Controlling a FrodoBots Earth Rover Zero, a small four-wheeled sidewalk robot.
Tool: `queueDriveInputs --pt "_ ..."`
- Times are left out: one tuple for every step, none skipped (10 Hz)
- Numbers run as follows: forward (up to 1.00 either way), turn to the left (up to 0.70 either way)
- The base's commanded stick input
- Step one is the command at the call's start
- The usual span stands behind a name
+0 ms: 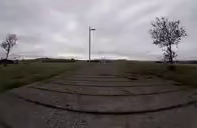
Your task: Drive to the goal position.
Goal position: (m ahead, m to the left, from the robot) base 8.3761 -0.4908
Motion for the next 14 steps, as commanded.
queueDriveInputs --pt "1.0 -0.03" --pt "1.0 0.0" --pt "1.0 0.0" --pt "1.0 0.0" --pt "1.0 0.0" --pt "1.0 0.0" --pt "1.0 0.0" --pt "1.0 0.0" --pt "1.0 0.0" --pt "1.0 0.0" --pt "1.0 0.0" --pt "1.0 0.0" --pt "0.8 0.0" --pt "0.35 0.0"
